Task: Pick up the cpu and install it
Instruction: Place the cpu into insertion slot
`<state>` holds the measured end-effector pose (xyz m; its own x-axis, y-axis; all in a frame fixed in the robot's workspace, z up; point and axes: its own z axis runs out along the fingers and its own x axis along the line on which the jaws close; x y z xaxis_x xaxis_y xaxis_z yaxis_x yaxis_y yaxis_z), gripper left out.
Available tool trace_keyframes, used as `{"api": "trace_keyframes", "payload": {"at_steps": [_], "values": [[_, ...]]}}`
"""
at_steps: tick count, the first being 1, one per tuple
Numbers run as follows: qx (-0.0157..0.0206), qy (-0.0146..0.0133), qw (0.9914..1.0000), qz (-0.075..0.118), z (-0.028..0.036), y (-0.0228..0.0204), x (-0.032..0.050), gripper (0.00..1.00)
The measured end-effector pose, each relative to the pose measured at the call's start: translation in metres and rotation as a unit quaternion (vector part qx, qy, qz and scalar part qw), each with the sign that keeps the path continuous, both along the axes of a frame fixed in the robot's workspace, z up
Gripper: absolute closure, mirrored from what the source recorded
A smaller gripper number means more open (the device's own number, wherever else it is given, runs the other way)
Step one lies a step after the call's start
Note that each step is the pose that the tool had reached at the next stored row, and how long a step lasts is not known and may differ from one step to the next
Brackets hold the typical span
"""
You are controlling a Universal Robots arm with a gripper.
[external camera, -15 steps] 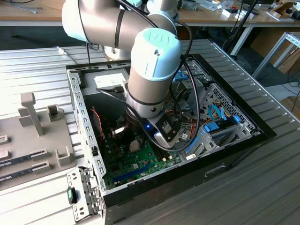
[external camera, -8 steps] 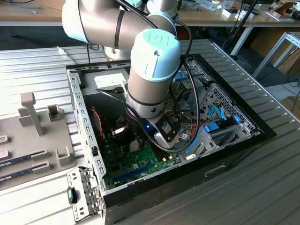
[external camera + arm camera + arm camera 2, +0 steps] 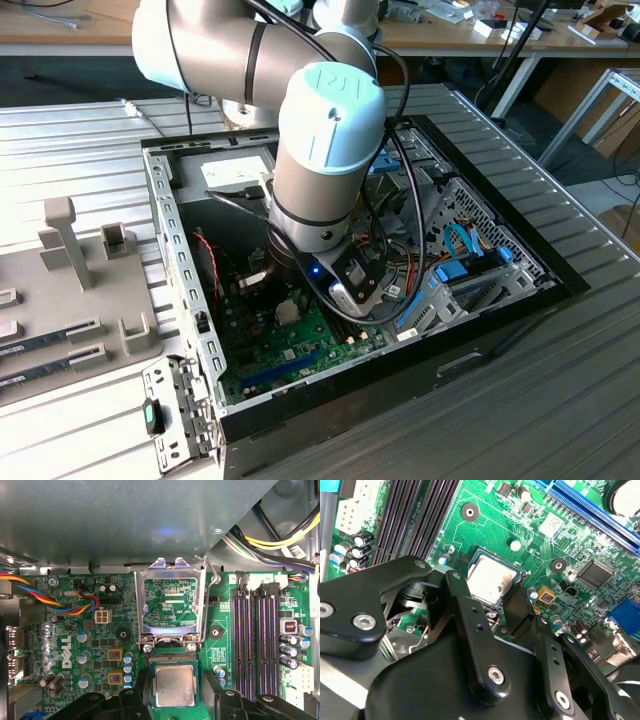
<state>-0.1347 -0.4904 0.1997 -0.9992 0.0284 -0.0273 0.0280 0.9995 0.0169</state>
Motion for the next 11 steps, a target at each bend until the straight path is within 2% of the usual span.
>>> {"api": "trace_keyframes", "payload": {"at_steps": [4,7,8,10,11], "values": [[0.0,-0.0003,1.0,0.0,0.0041,0.0,0.0,0.45],[0.0,-0.0004,1.0,0.0,0.0046,0.0001,0.0,0.45],[-0.0005,-0.0003,1.0,0.0,0.0047,0.0001,0.0,0.47],[-0.0005,-0.0003,1.0,0.001,0.0047,0.0001,0.0,0.6],[-0.0006,-0.0003,1.0,0.001,0.0047,0.0001,0.0,0.6]]}}
